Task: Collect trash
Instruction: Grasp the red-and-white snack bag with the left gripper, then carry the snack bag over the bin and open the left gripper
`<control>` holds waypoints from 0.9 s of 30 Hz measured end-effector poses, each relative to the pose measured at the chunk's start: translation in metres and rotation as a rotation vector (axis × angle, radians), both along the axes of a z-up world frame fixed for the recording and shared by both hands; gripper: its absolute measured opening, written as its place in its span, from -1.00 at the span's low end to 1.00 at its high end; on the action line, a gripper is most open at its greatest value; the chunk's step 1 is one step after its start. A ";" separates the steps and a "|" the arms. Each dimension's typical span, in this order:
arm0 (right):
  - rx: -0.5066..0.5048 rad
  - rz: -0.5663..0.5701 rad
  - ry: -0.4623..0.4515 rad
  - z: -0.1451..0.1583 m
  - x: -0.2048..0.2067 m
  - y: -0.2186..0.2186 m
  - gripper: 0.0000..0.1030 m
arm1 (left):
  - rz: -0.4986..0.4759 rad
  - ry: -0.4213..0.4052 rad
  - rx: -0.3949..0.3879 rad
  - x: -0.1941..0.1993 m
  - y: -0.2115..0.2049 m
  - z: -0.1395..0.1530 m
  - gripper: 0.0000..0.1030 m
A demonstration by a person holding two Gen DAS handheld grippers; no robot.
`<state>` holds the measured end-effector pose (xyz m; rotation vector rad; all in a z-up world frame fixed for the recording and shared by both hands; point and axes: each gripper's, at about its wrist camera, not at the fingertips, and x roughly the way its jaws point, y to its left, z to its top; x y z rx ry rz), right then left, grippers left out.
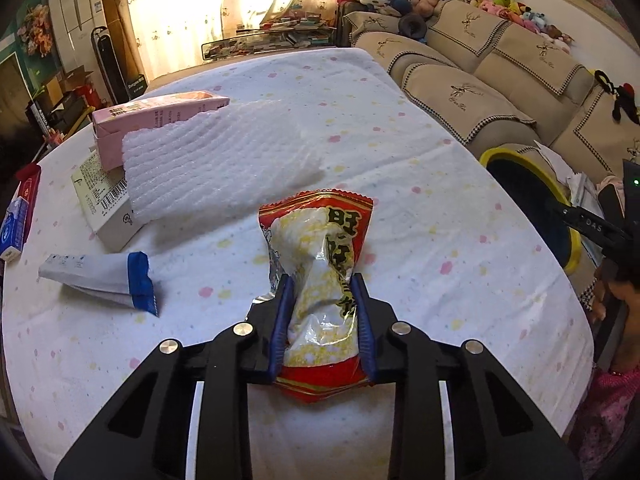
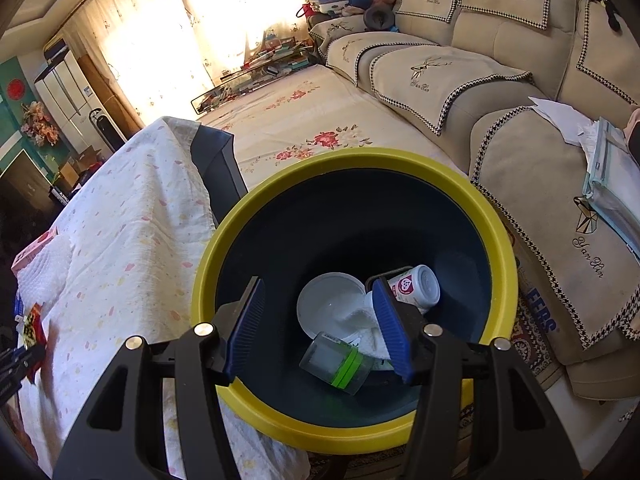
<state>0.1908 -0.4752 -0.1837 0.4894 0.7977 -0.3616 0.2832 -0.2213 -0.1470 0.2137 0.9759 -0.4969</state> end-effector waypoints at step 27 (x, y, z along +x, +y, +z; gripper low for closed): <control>-0.045 -0.188 -0.073 0.031 -0.104 -0.068 0.04 | -0.445 0.040 -0.051 -0.034 -0.275 0.006 -0.40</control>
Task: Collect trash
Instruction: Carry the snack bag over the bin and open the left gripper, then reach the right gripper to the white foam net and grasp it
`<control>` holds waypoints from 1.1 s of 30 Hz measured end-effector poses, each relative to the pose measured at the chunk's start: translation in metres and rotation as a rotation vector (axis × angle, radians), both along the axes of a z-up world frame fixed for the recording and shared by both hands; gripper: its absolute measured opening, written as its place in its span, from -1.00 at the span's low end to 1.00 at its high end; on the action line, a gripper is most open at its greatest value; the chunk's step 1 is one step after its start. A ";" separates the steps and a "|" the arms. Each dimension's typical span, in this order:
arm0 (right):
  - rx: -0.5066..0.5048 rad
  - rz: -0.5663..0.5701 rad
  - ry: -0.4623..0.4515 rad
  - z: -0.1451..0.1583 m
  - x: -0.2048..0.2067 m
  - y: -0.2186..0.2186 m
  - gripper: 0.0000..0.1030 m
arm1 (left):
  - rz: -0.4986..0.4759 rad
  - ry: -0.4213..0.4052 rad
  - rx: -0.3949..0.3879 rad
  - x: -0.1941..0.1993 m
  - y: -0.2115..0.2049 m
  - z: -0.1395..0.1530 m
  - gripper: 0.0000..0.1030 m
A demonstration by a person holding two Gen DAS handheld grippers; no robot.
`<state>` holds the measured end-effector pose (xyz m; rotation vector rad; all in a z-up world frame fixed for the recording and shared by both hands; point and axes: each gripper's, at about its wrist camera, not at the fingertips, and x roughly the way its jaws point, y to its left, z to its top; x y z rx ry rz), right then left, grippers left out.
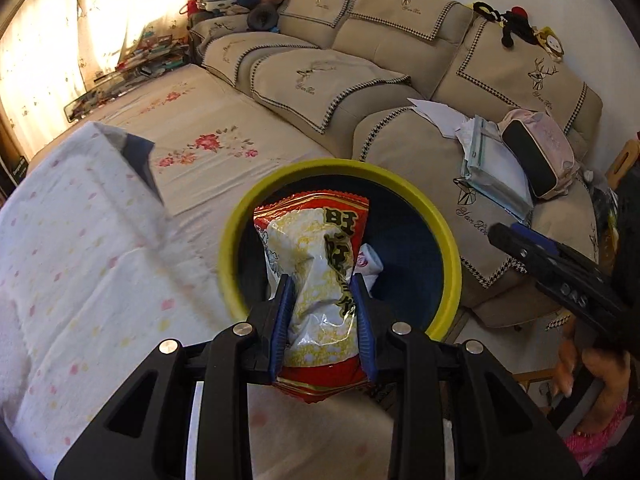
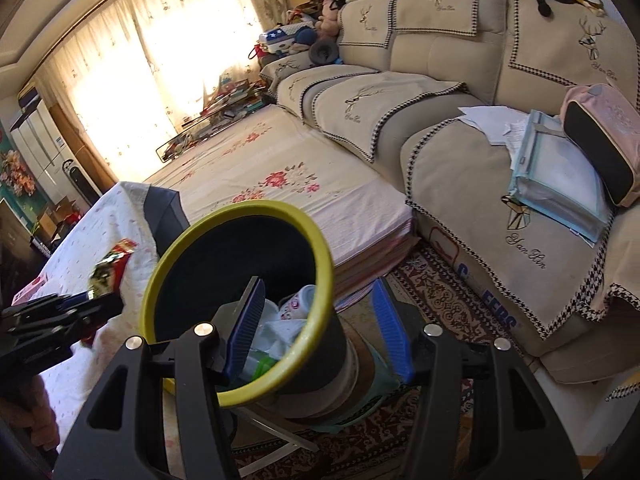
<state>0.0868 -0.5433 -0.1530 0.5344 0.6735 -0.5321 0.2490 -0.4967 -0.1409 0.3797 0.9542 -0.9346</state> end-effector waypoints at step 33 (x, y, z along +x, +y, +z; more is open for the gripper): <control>-0.044 0.261 -0.001 0.020 0.056 0.090 0.06 | 0.435 -0.178 -0.129 -0.046 0.236 0.064 0.67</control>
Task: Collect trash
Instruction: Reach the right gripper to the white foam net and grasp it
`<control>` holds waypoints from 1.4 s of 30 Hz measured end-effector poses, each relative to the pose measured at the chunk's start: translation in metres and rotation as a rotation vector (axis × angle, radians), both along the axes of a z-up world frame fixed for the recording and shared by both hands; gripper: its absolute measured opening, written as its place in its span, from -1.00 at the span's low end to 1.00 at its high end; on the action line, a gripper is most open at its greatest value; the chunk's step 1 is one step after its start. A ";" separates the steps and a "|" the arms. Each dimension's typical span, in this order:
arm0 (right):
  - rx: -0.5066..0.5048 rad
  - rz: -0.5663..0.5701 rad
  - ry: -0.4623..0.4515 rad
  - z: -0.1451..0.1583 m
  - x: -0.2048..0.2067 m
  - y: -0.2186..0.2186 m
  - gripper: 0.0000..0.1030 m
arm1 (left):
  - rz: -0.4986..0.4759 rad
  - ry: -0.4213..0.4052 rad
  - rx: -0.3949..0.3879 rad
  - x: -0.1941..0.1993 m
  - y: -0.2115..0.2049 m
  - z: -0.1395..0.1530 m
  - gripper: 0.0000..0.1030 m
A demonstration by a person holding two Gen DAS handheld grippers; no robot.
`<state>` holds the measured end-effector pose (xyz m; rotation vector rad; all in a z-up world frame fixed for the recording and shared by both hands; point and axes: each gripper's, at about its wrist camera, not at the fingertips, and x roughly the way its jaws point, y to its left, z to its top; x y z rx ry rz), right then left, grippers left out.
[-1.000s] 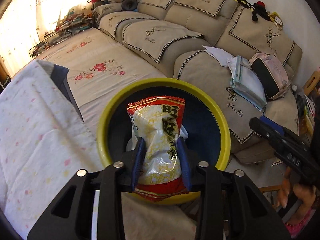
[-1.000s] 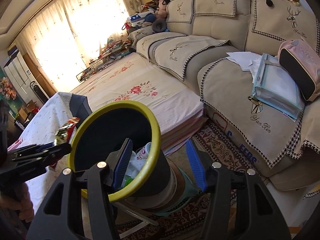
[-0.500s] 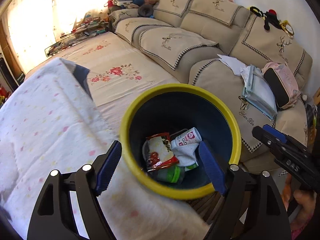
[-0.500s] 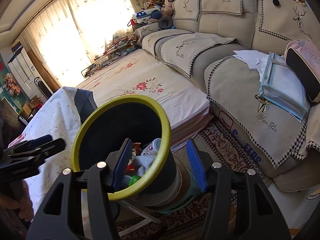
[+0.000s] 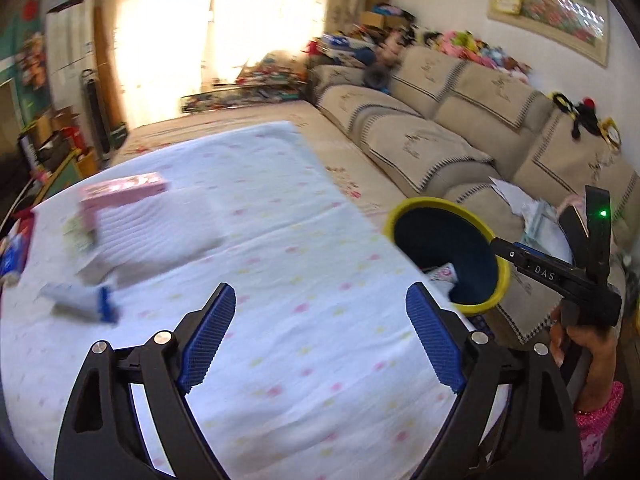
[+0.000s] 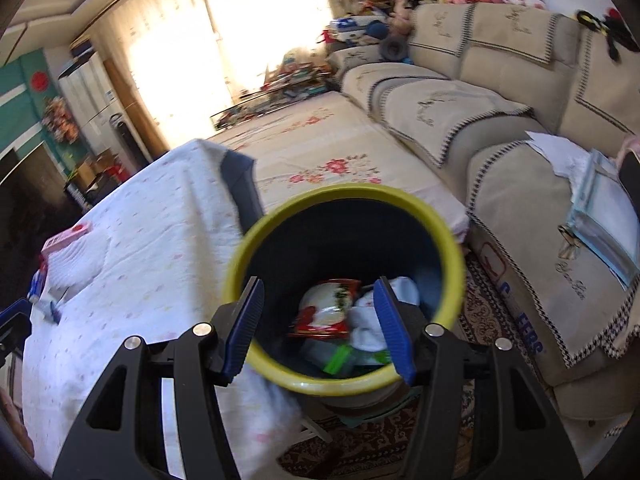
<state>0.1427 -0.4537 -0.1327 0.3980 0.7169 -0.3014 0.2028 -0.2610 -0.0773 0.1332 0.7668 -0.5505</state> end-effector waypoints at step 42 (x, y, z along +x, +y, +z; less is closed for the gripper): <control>-0.174 0.597 0.198 -0.010 0.255 0.299 0.50 | 0.495 0.112 -0.174 -0.020 0.288 -0.052 0.70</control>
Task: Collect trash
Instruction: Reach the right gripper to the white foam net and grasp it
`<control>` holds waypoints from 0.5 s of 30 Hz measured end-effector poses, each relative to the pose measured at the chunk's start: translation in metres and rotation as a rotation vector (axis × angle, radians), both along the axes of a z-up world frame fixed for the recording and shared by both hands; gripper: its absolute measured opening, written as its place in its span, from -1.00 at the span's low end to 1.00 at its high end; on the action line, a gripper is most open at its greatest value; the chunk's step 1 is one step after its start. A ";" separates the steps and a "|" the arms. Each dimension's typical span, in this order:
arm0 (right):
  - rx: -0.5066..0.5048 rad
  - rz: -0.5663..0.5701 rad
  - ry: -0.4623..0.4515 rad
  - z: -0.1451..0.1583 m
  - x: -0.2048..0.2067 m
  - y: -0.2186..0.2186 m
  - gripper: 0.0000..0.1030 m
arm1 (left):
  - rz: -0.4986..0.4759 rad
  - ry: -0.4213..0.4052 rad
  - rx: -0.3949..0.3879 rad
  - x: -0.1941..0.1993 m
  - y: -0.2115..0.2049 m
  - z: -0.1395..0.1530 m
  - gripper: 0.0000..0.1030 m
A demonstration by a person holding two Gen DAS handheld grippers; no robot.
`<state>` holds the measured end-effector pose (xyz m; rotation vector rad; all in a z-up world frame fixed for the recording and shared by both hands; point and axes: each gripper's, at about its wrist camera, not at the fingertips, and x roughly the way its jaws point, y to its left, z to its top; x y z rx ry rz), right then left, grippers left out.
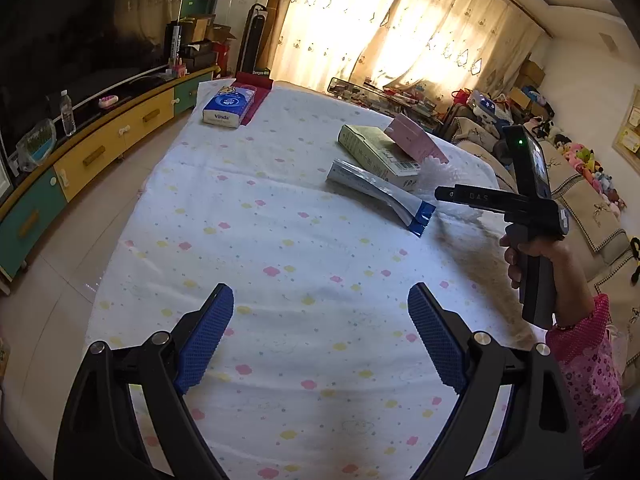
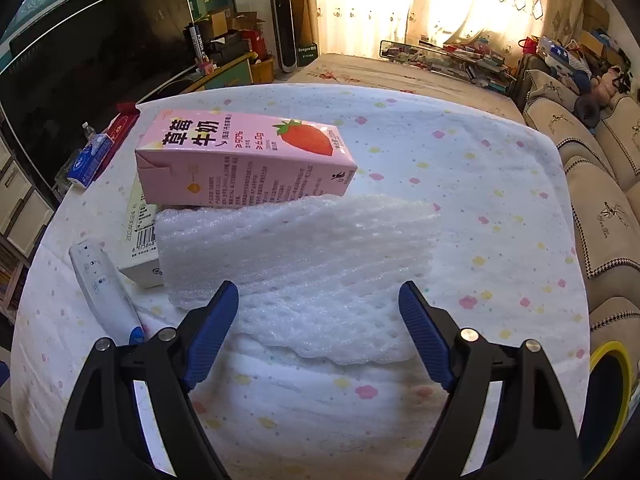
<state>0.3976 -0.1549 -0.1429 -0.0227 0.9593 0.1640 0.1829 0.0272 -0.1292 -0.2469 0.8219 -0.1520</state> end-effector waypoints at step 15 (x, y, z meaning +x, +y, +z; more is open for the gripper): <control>0.005 -0.001 -0.010 0.001 -0.016 -0.006 -0.79 | -0.024 -0.004 0.005 -0.004 -0.015 0.002 0.70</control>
